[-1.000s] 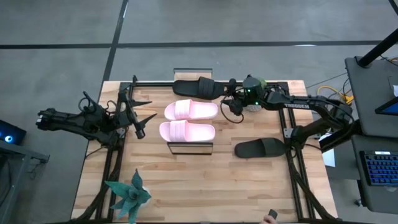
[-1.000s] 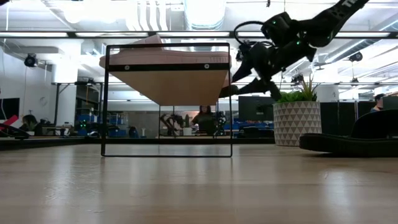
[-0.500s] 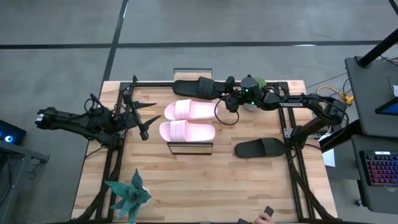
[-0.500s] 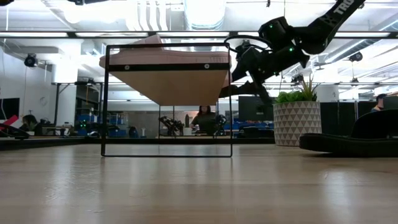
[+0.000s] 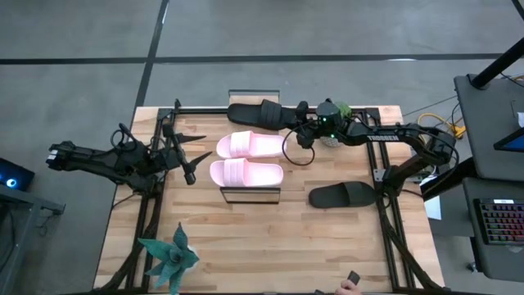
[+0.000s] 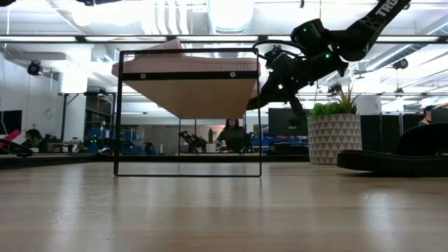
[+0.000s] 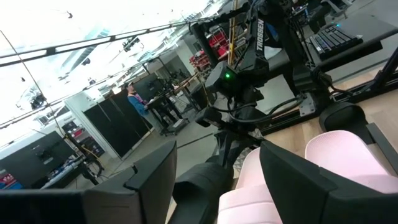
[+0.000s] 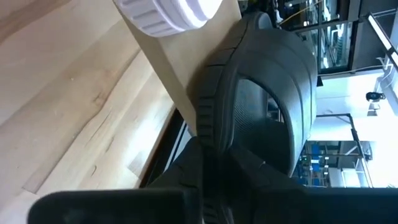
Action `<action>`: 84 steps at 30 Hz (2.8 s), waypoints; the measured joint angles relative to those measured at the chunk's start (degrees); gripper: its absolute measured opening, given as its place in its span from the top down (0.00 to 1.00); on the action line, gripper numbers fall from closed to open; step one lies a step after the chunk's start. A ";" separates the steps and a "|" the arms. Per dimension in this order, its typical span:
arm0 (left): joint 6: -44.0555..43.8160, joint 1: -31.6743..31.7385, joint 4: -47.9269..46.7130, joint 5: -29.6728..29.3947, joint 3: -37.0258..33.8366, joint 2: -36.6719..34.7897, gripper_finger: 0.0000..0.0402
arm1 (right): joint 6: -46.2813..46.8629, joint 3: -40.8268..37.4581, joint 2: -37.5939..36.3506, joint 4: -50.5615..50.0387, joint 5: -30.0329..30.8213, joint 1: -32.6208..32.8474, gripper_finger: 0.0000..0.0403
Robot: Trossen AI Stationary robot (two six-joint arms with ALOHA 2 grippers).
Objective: Pick and place slides into the shelf
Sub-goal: Put the bottom black slipper on the shelf, then put the black slipper on the shelf
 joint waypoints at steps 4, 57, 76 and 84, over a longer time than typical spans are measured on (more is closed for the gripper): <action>-0.02 0.00 0.00 0.00 0.00 0.00 0.47 | -0.11 0.00 -0.02 0.57 -3.15 -0.10 0.92; -0.04 0.00 1.96 -1.51 0.02 1.27 0.47 | 35.39 0.04 -19.62 -20.82 -2.01 1.40 0.53; 4.32 0.00 12.21 -1.49 0.04 5.53 0.47 | 61.94 0.02 -19.35 -21.73 -2.54 1.40 0.58; 4.26 0.00 12.98 -1.49 0.04 8.12 0.47 | 74.92 0.02 -23.43 -26.14 -0.03 6.40 0.63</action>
